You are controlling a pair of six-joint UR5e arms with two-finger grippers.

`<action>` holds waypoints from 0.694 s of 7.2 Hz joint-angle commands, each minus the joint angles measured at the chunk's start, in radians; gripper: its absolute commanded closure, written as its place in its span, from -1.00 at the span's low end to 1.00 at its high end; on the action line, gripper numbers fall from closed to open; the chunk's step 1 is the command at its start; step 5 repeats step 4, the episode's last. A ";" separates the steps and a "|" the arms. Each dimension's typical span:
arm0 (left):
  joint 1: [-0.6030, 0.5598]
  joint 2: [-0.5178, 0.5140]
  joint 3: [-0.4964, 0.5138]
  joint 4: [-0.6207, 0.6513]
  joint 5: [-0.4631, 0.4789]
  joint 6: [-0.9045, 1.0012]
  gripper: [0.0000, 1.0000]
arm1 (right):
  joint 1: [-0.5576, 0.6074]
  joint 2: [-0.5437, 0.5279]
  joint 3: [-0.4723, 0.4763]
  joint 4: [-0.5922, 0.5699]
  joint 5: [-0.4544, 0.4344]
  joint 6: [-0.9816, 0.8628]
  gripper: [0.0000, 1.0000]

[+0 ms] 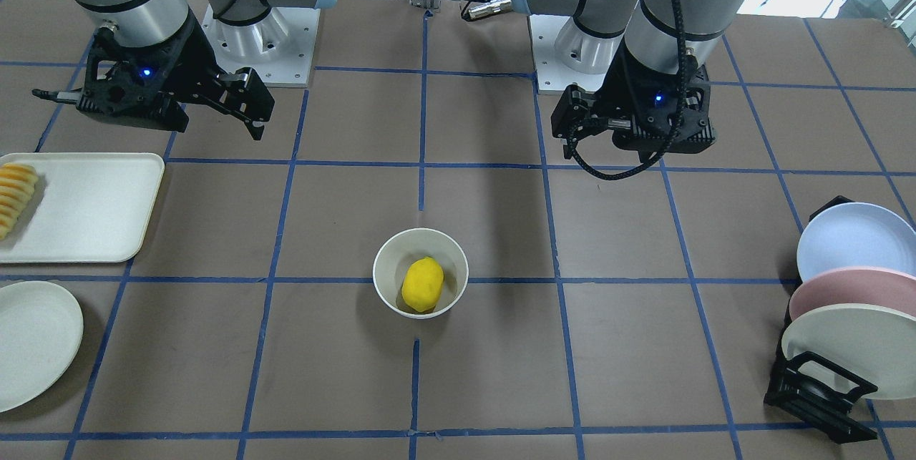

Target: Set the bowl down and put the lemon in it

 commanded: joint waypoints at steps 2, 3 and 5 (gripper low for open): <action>0.000 0.000 0.004 -0.002 0.001 -0.001 -1.00 | -0.001 -0.002 0.002 0.002 -0.002 0.002 -1.00; 0.000 0.000 0.002 -0.002 0.000 -0.001 -1.00 | -0.003 -0.002 0.002 0.002 -0.002 0.002 -1.00; 0.000 0.005 -0.002 -0.003 0.001 0.001 -1.00 | -0.009 0.004 0.002 0.005 0.002 -0.001 -1.00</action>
